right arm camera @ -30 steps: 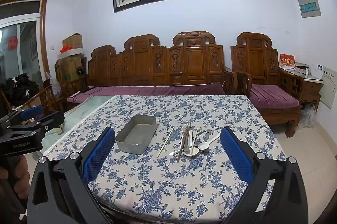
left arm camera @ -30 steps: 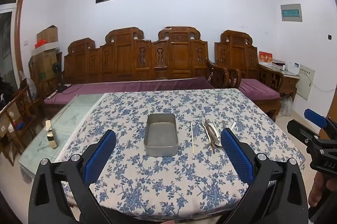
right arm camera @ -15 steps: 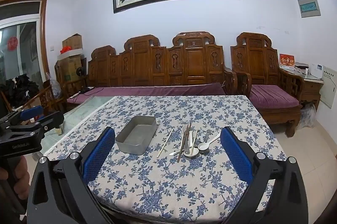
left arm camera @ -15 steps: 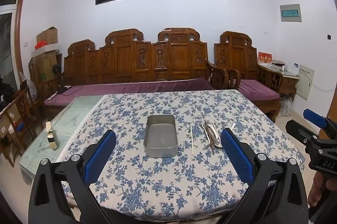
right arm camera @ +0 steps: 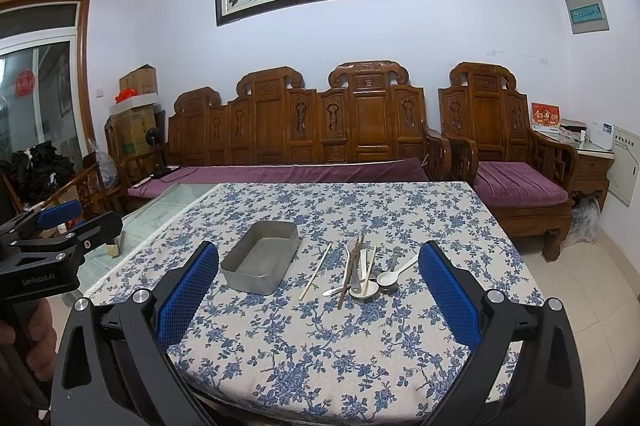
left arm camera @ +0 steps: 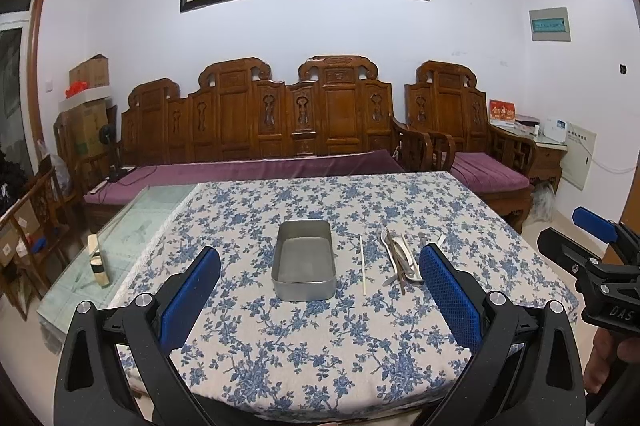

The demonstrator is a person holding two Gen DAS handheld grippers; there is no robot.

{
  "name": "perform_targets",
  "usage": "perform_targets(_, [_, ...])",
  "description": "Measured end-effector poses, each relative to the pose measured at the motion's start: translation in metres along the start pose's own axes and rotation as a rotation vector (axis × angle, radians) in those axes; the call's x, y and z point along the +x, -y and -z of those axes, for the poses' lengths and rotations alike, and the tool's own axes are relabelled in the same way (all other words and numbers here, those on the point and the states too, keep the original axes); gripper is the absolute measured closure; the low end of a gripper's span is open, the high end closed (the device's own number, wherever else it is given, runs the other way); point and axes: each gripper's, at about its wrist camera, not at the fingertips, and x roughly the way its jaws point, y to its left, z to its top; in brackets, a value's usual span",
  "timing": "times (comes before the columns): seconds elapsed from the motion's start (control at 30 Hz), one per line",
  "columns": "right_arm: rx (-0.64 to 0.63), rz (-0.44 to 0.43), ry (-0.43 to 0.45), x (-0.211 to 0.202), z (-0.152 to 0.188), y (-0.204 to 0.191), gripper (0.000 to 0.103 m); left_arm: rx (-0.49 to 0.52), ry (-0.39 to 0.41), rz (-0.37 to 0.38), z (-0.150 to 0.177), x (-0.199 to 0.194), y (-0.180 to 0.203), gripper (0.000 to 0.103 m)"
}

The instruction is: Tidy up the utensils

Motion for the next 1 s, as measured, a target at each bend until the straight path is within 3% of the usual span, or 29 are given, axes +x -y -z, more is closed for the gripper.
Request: perform_targets(1.0, [0.001,0.0,0.001,-0.0005,0.0001,-0.0003,0.003,0.006,0.0,0.003,-0.0001,-0.0045,0.0041,0.006])
